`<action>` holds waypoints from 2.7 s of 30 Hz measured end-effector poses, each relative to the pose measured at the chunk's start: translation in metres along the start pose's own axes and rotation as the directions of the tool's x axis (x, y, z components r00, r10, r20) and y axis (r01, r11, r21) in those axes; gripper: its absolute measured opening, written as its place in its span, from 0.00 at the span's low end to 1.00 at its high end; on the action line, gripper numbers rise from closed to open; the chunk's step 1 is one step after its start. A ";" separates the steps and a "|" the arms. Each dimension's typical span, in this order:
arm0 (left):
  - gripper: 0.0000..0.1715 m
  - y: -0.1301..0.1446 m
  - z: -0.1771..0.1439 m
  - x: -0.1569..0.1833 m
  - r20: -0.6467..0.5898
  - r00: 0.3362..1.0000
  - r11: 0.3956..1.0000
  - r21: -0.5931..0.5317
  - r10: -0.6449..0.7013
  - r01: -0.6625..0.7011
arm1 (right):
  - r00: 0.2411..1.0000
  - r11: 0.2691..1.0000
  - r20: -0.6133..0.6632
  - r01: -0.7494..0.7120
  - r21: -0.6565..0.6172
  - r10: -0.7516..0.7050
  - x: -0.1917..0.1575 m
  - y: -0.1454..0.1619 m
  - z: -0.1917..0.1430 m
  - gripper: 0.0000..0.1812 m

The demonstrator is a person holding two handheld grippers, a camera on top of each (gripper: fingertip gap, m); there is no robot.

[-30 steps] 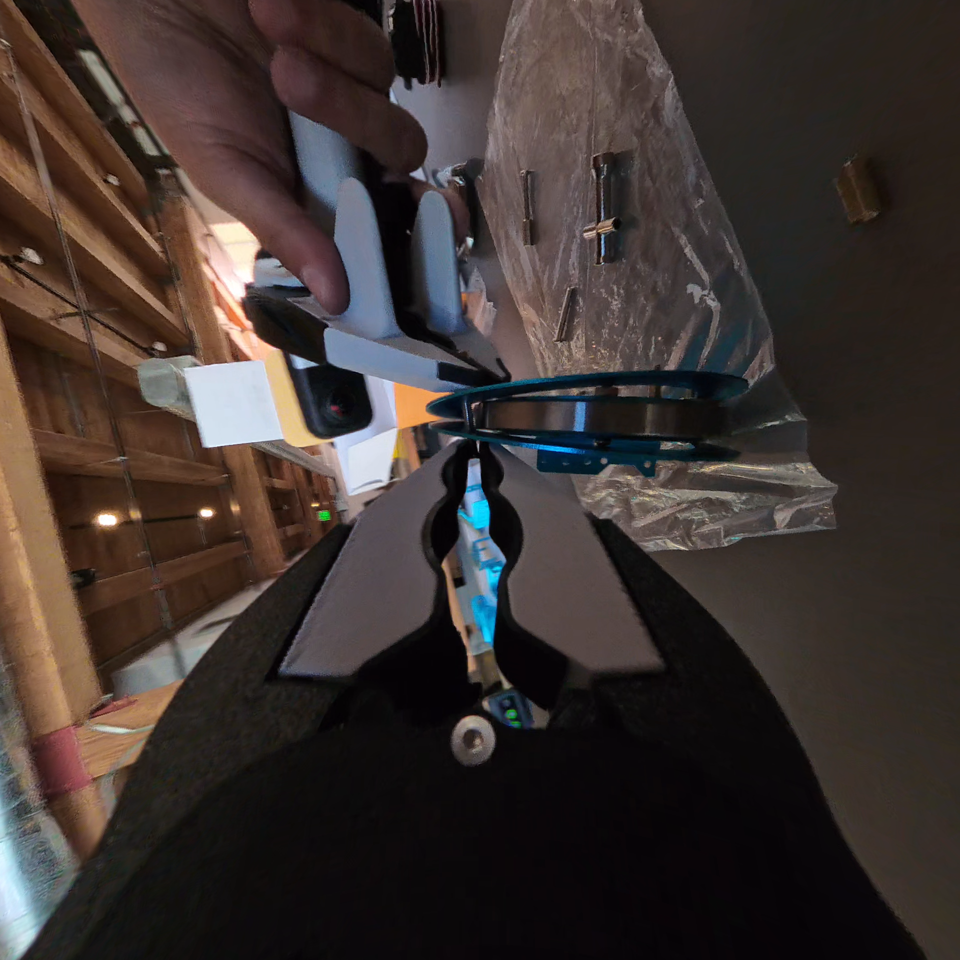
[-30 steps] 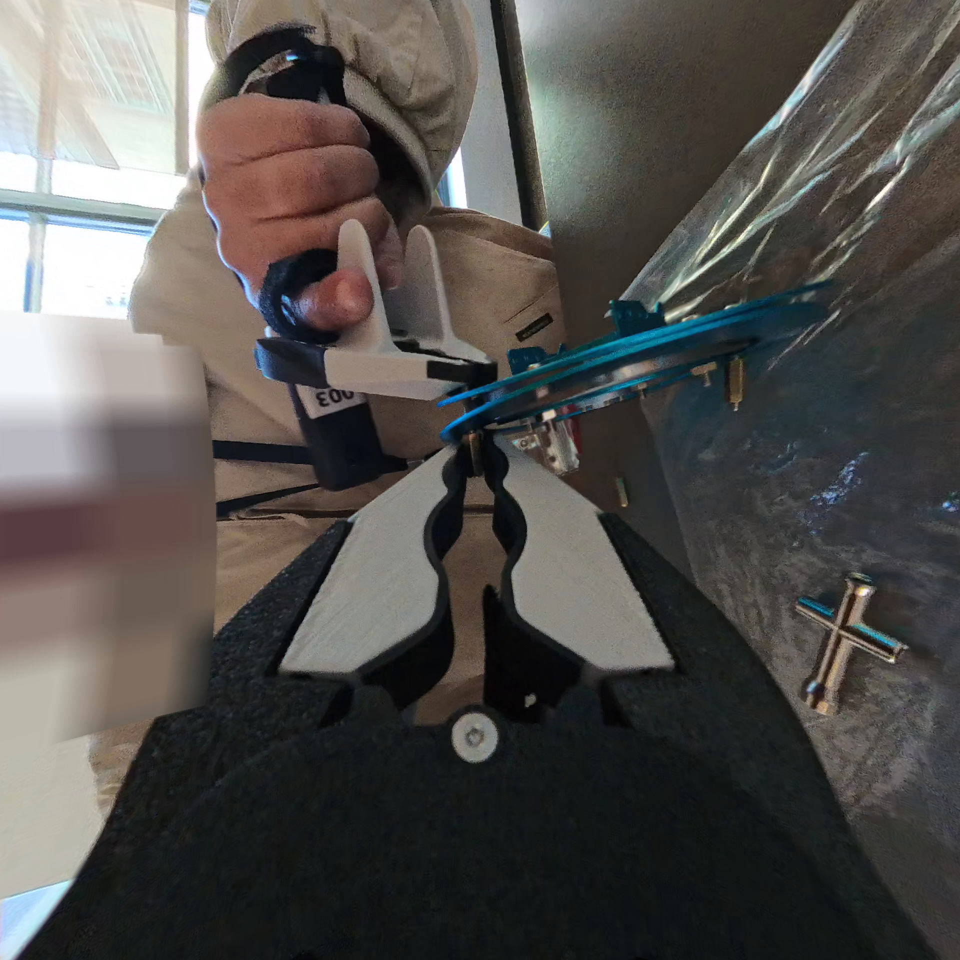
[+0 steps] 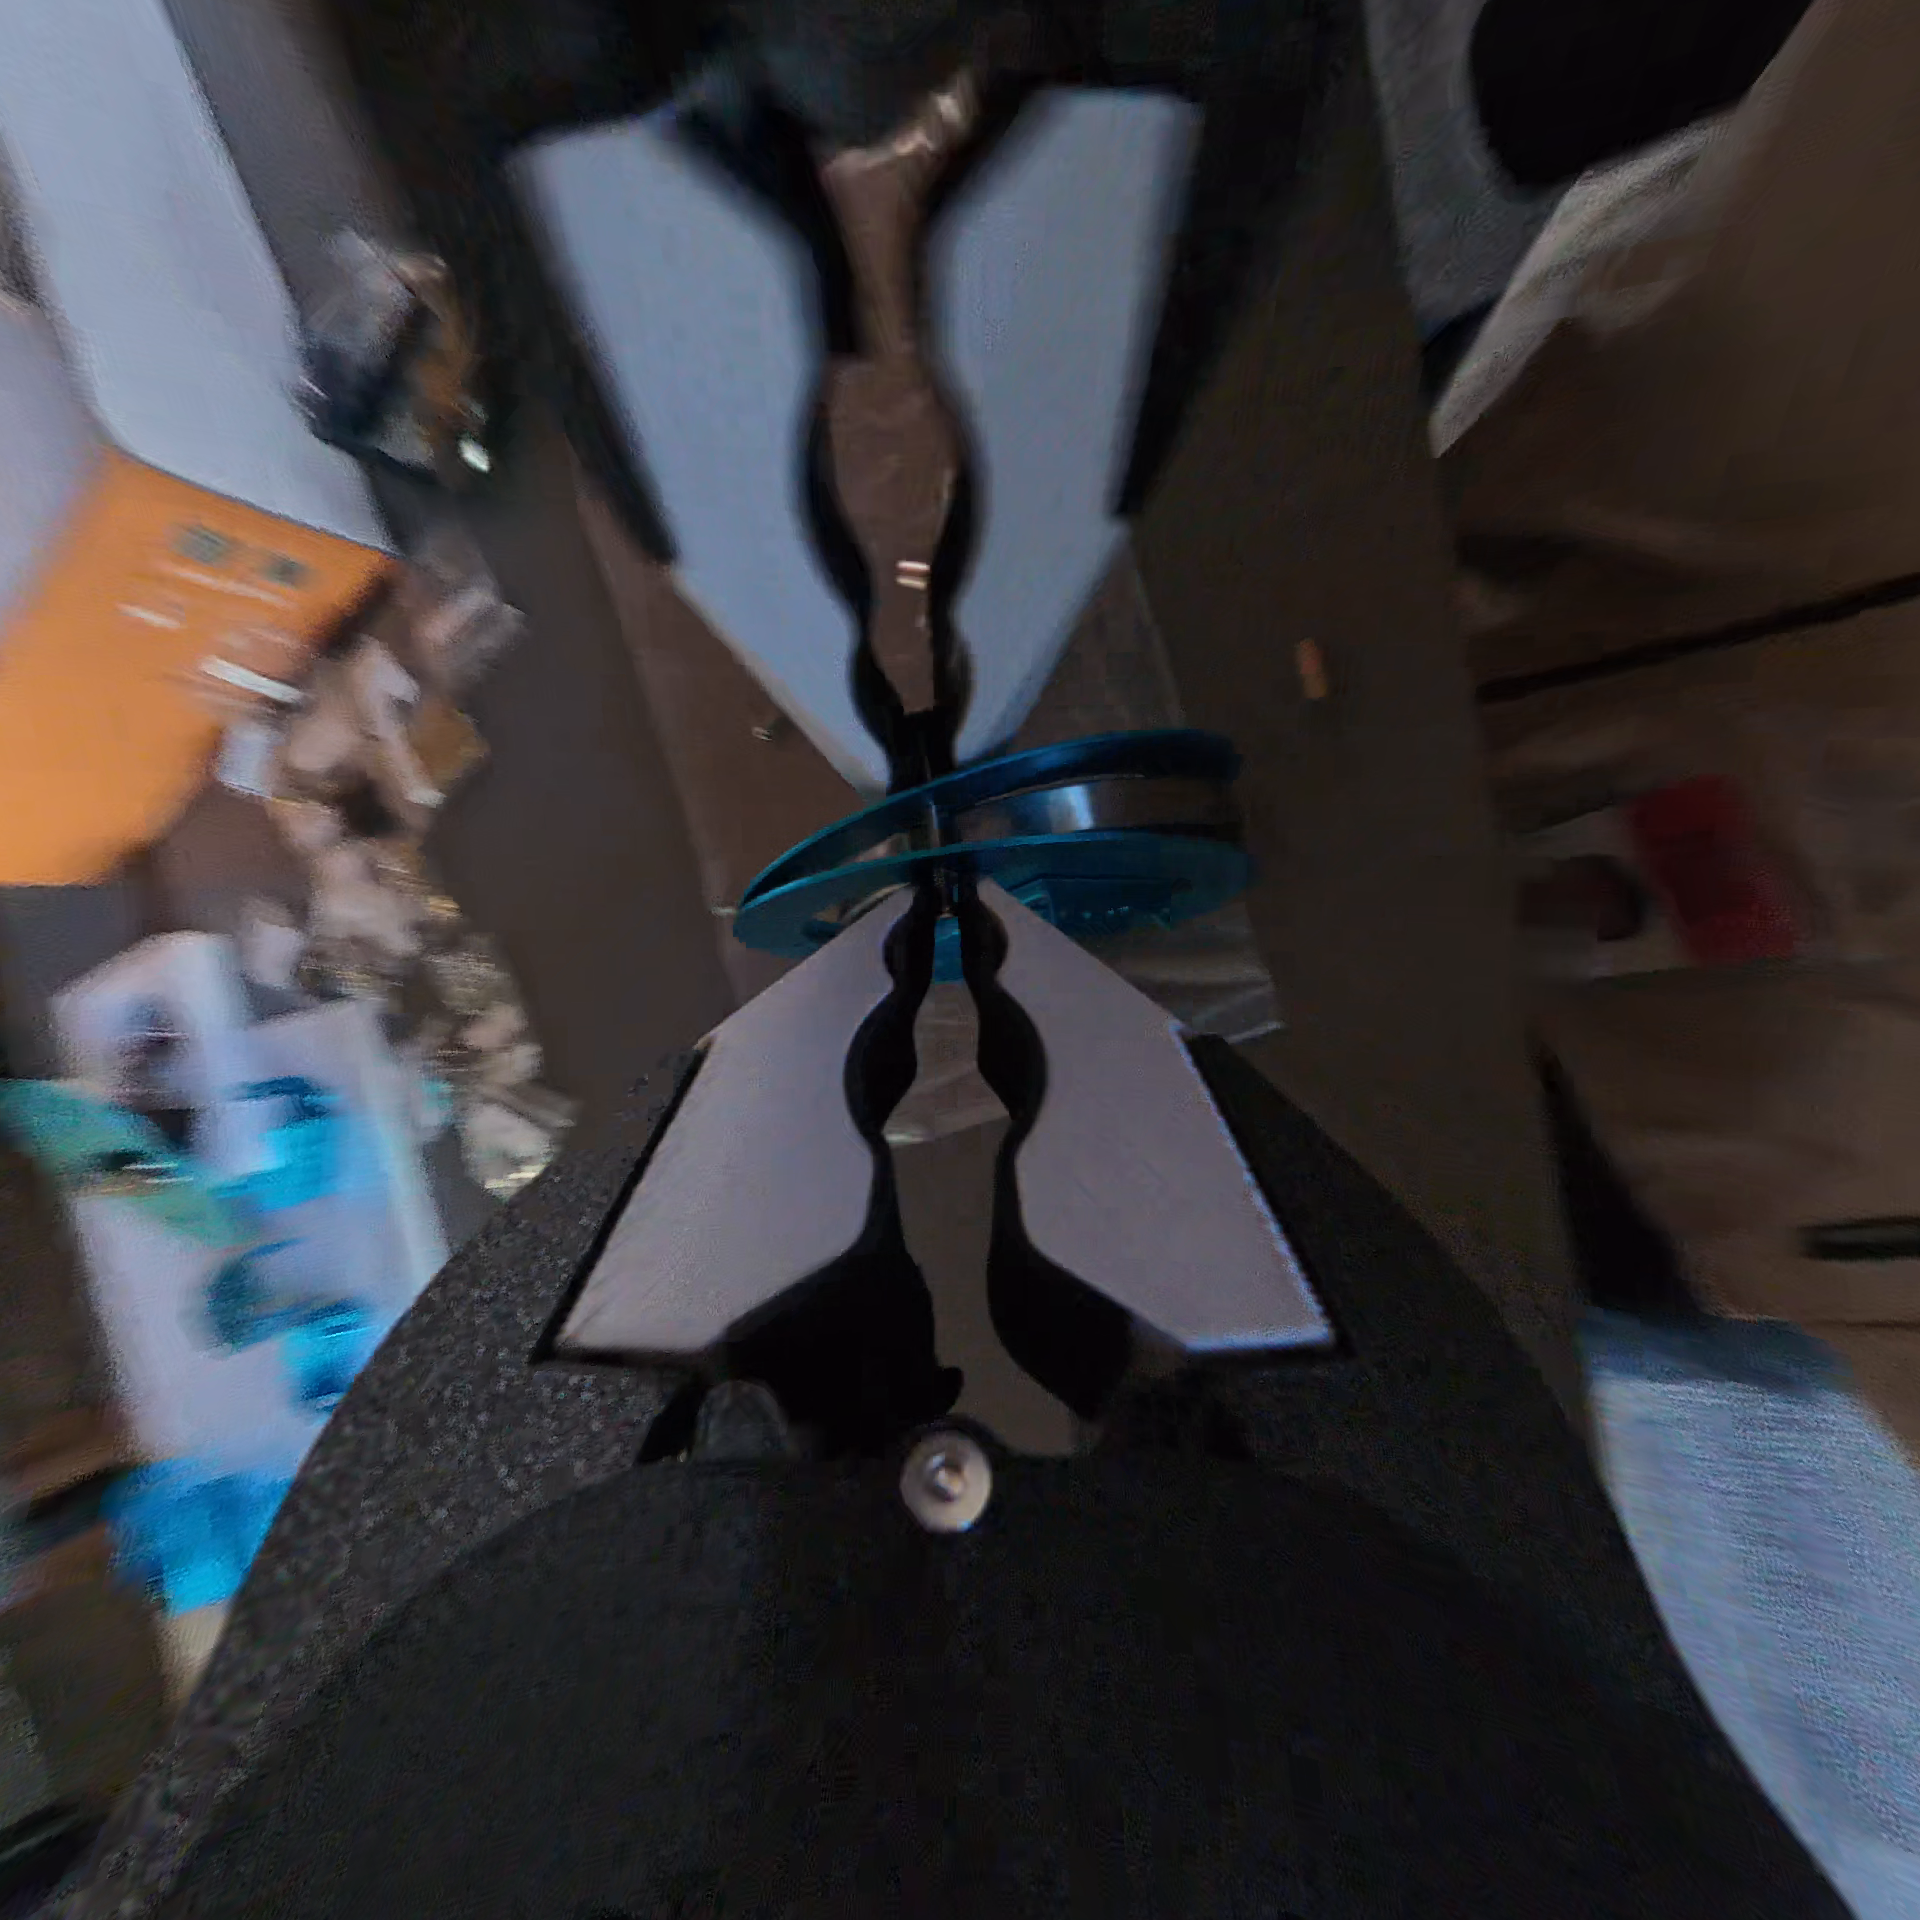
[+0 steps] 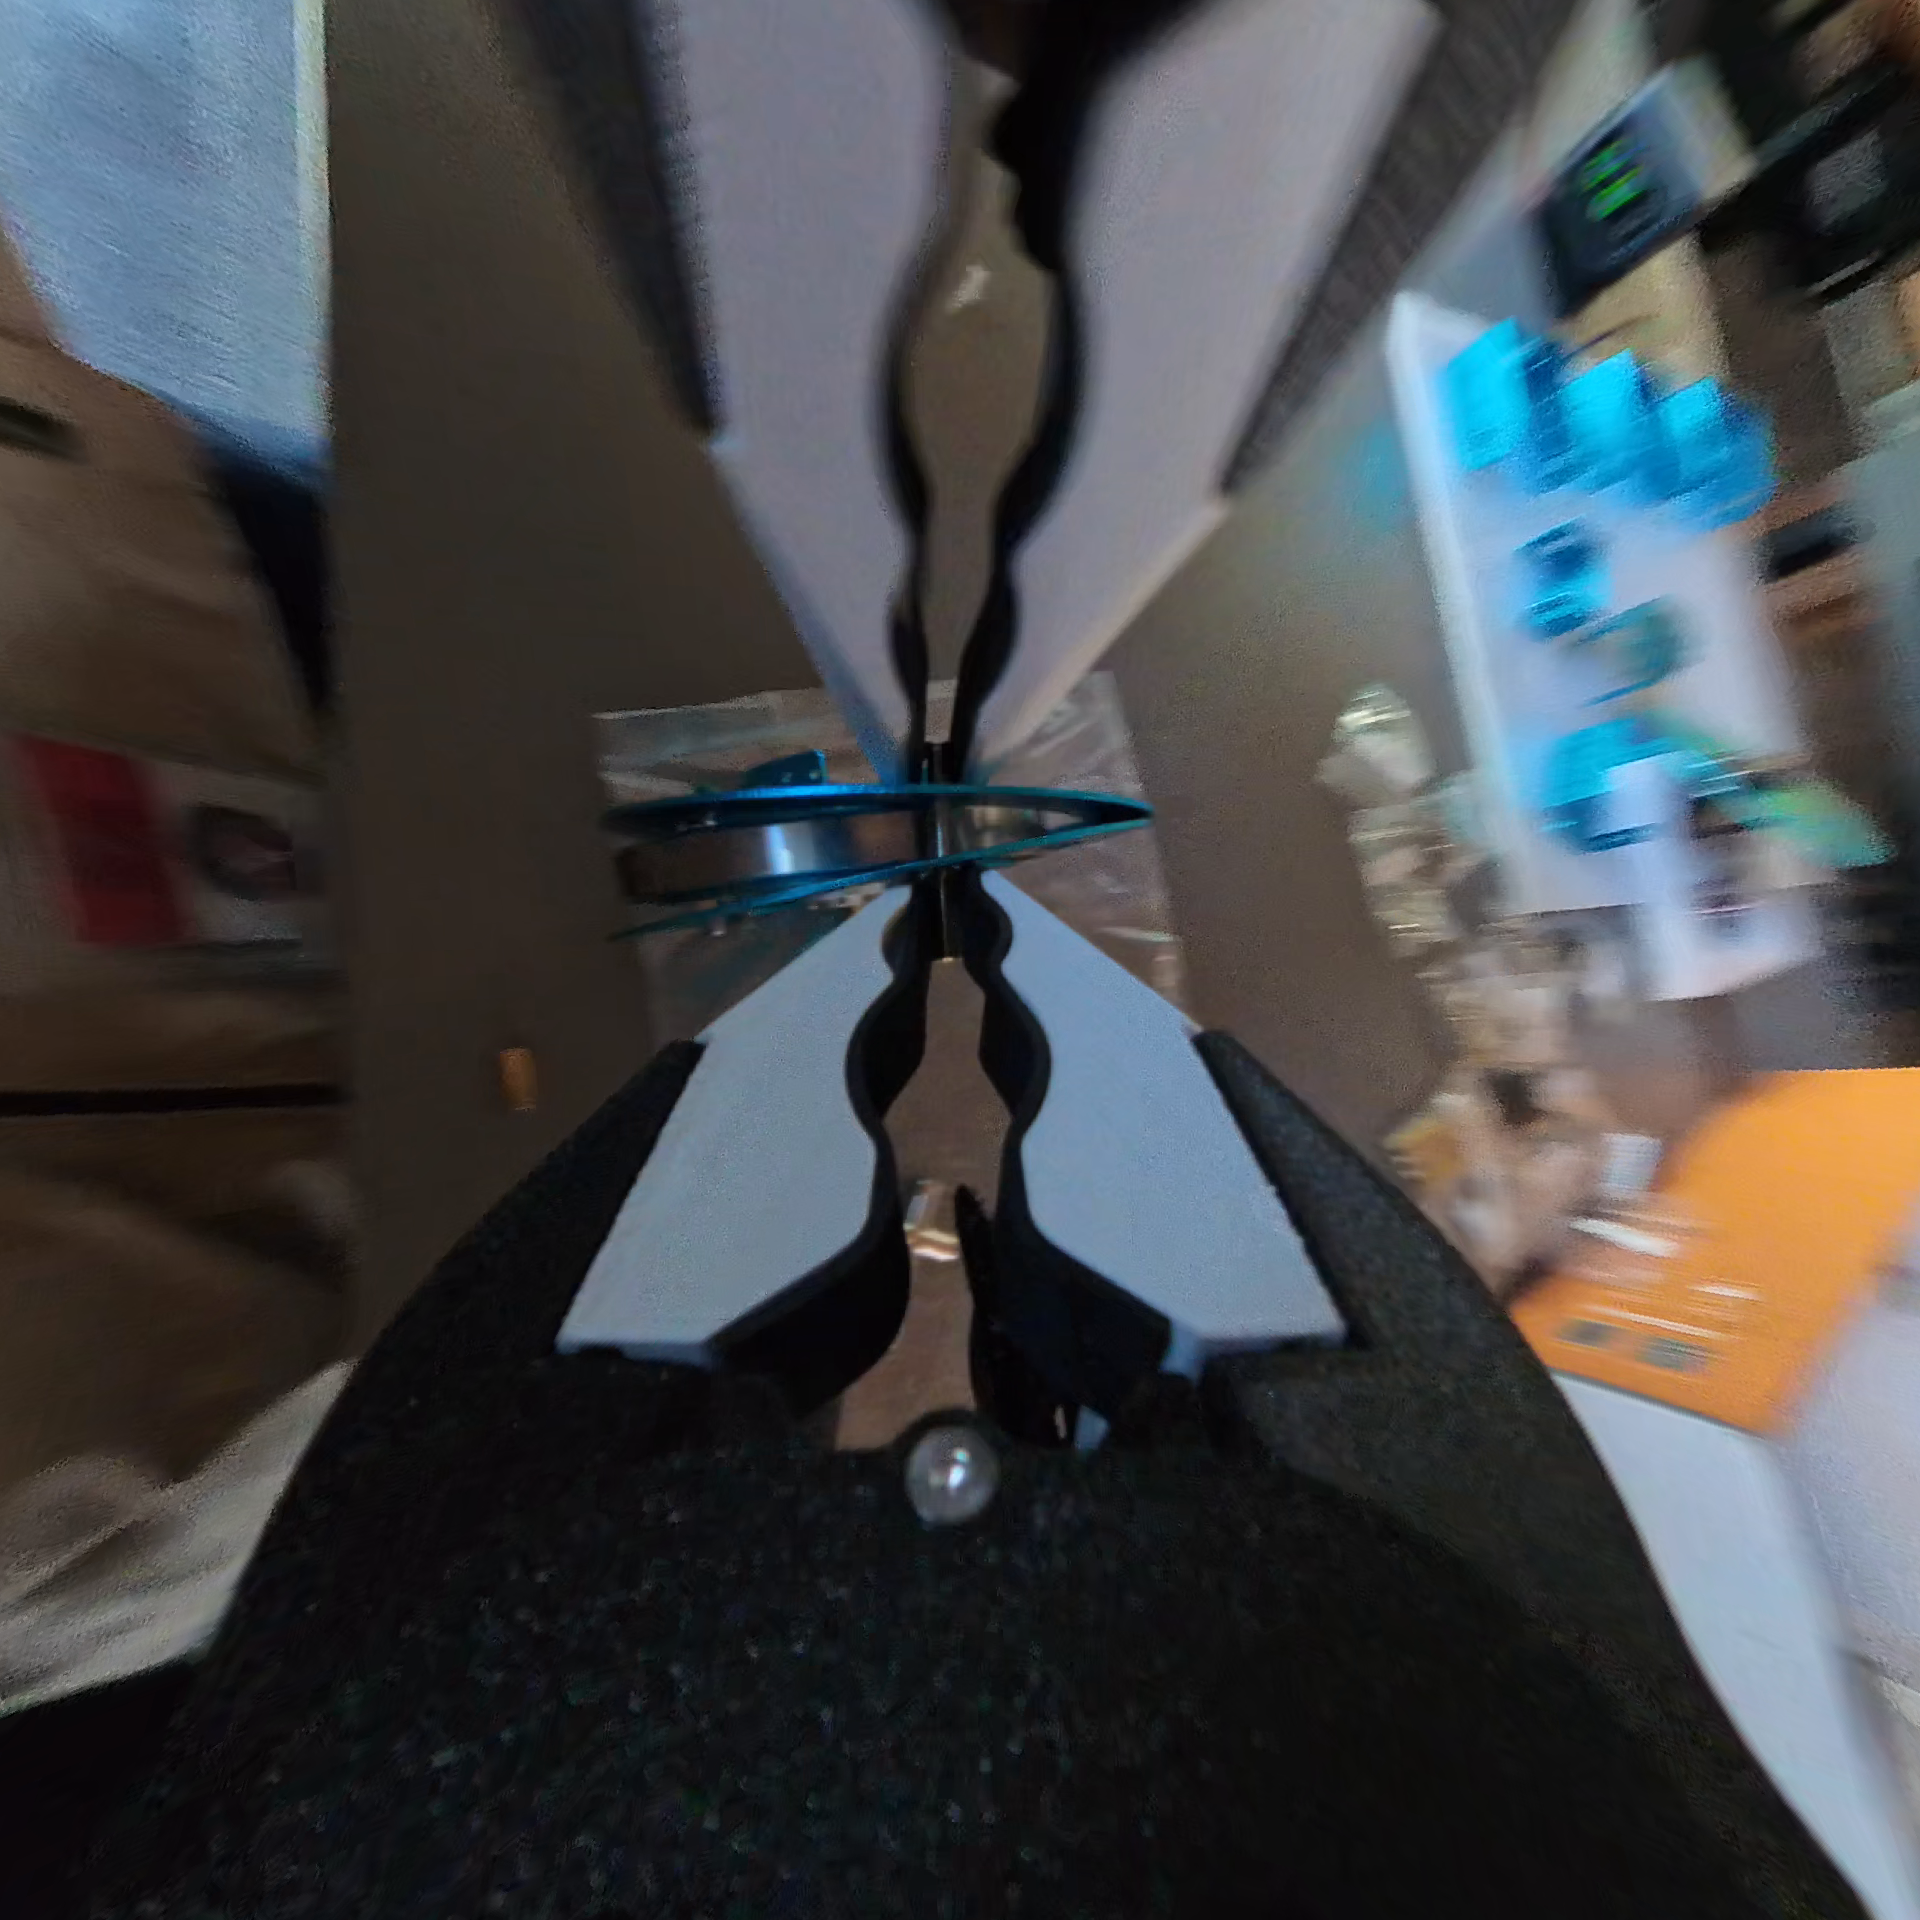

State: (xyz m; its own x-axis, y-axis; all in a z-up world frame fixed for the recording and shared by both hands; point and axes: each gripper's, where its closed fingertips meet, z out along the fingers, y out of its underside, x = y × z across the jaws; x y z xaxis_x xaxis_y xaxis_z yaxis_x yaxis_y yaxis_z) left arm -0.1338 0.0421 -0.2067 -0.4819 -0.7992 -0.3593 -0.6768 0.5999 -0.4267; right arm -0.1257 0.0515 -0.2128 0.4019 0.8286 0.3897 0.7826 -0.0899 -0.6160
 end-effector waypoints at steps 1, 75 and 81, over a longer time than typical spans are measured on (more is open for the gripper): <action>0.01 -0.001 0.000 0.001 0.093 0.991 0.996 -0.019 0.094 -0.092 | 0.992 0.997 0.103 -0.077 -0.012 0.078 -0.005 0.000 -0.001 0.02; 0.01 0.025 0.003 -0.036 0.253 0.959 0.974 0.217 -0.128 0.073 | 0.924 0.952 -0.235 0.282 -0.118 -0.303 0.033 -0.006 0.016 0.02; 0.01 0.019 0.000 -0.036 0.702 0.548 0.860 -0.186 0.455 -0.475 | 0.853 0.949 0.421 -0.248 -0.194 0.309 0.006 -0.002 0.010 0.02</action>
State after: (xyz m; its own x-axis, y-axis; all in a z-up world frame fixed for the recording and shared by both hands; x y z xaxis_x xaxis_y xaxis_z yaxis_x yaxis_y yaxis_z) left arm -0.1293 0.0819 -0.2023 -0.1815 -0.1390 -0.9735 -0.4564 0.8888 -0.0418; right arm -0.1296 0.0622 -0.2157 0.3843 0.9116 -0.1462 0.7352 -0.3979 -0.5487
